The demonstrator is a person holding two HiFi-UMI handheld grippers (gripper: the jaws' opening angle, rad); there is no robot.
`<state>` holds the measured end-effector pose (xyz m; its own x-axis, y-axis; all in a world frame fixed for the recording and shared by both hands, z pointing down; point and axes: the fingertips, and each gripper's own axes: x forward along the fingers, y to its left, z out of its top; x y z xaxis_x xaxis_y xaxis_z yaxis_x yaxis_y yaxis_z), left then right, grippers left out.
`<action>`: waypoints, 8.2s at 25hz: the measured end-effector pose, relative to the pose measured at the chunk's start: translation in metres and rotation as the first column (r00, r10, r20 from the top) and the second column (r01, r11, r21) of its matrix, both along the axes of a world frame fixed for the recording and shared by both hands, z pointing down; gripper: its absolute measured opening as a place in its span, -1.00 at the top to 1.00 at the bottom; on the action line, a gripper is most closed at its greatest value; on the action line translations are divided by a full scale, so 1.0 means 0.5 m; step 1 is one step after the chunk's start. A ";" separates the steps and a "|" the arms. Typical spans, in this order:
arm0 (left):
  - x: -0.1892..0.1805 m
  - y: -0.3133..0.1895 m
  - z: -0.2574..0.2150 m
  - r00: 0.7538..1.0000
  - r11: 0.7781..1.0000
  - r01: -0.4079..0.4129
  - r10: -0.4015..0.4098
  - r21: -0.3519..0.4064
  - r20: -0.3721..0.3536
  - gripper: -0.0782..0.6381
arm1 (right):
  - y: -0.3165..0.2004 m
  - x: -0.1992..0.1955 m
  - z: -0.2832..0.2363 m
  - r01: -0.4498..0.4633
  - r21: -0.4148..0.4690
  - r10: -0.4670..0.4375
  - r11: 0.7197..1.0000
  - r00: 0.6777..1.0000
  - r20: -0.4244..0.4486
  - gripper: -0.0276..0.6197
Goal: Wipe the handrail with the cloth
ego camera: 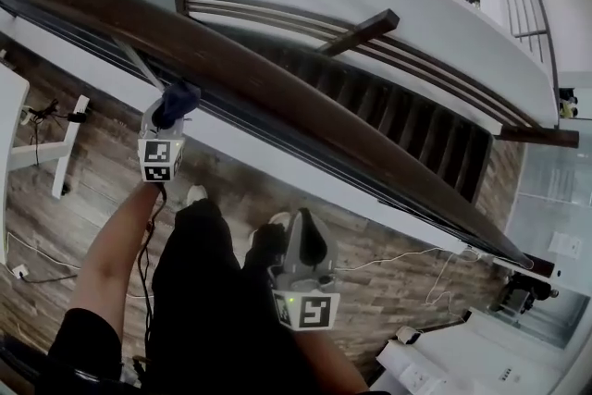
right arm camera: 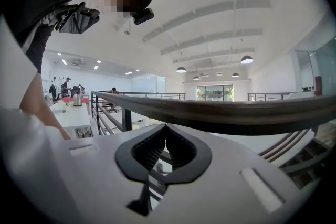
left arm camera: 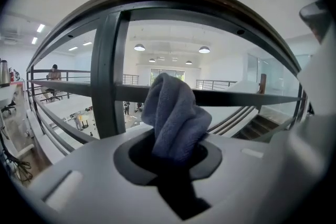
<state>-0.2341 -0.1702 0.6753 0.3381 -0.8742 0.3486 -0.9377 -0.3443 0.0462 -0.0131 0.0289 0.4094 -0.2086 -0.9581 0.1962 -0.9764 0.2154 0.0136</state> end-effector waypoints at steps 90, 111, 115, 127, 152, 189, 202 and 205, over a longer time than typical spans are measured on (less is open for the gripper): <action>0.306 0.043 0.146 0.964 0.958 -0.248 0.258 -0.141 0.056 0.55 | 0.028 0.174 0.061 -0.247 -0.104 0.249 0.963 0.968 0.008 0.91; 0.398 0.075 0.145 0.962 0.961 -0.247 0.258 -0.127 0.084 0.55 | 0.078 0.272 0.094 -0.264 -0.120 0.272 0.957 0.960 0.064 0.91; 0.430 0.090 0.145 0.960 0.958 -0.256 0.267 -0.128 0.083 0.55 | 0.099 0.304 0.100 -0.270 -0.123 0.281 0.955 0.956 0.079 0.91; 0.549 0.131 0.128 0.944 0.944 -0.311 0.320 -0.109 0.078 0.55 | 0.119 0.425 0.096 -0.281 -0.073 0.286 0.957 0.956 0.066 0.91; 0.800 0.228 0.129 0.899 0.895 -0.419 0.433 -0.151 0.072 0.56 | 0.212 0.608 0.133 -0.364 -0.124 0.376 0.923 0.922 0.093 0.91; 0.882 0.359 0.033 0.823 0.823 -0.550 0.563 -0.143 0.075 0.56 | 0.263 0.711 0.098 -0.380 -0.095 0.386 0.920 0.921 0.049 0.91; 0.703 0.452 -0.293 0.888 0.892 -0.448 0.436 -0.057 -0.145 0.56 | 0.180 0.568 -0.035 -0.277 0.017 0.275 0.961 0.958 0.087 0.91; 0.647 0.437 -0.426 0.889 0.902 -0.431 0.431 0.038 -0.154 0.56 | 0.167 0.513 -0.083 -0.249 0.002 0.248 0.968 0.965 0.088 0.91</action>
<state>0.0891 0.0481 0.4622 0.7314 -0.6311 0.2584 -0.6781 -0.7132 0.1773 0.2432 0.1123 0.3677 0.0210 -0.9843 0.1754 -0.9968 -0.0341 -0.0722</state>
